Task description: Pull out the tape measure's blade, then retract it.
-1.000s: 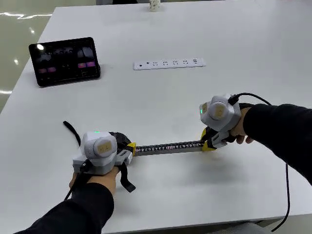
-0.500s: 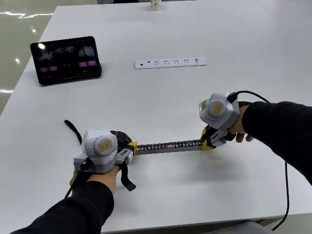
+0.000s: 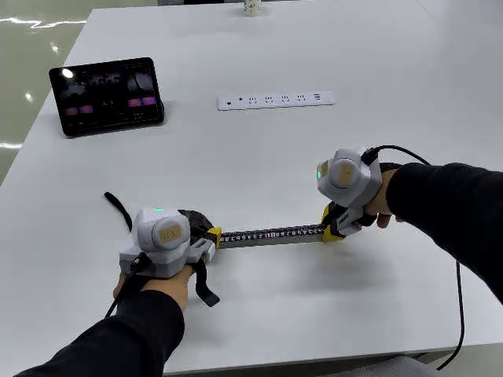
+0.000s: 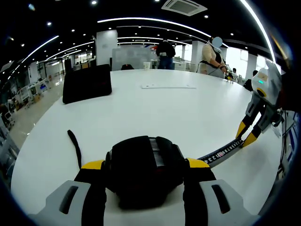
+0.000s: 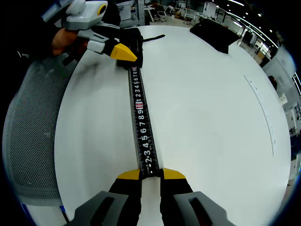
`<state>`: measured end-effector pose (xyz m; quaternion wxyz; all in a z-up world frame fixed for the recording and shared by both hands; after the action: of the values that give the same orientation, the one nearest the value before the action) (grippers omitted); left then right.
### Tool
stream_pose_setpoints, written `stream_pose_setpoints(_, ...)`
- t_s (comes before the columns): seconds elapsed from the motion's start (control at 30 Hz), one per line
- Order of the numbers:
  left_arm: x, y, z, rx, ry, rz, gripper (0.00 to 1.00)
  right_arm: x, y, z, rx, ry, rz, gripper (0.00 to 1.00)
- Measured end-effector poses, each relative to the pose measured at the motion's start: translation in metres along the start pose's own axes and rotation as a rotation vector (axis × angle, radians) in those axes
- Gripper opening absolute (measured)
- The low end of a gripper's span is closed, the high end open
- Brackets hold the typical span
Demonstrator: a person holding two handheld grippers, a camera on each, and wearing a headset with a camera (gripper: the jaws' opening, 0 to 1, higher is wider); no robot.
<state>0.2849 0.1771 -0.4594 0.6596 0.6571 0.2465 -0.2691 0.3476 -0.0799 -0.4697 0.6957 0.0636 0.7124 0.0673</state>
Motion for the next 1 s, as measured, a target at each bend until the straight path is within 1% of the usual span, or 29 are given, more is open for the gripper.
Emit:
stream_pose_setpoints(0.8, 0.0, 0.0, 0.0, 0.0, 0.001, -0.001, 0.61, 0.001, 0.008, 0.0, 0.002, -0.009, -0.01, 0.11)
stream_pose_setpoints(0.9, 0.0, 0.0, 0.0, 0.001, 0.001, -0.001, 0.61, 0.002, 0.011, -0.001, -0.002, -0.014, -0.021, 0.11)
stream_pose_setpoints(1.0, 0.0, 0.001, 0.0, 0.001, 0.001, -0.003, 0.61, 0.002, 0.012, -0.001, 0.001, -0.015, -0.02, 0.11)
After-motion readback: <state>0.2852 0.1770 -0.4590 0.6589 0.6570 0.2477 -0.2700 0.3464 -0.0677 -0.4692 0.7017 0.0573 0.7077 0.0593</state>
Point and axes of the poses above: the centre of the closed fingertips' face, and the gripper's own axes: x roughly forward along the fingers, z roughly to its right, y roughly out of its top, the point moved 6 cm from there along -x, roughly backward along the fingers, and after that the axes turned 9 degrees about -z, right-handed, at the moved point
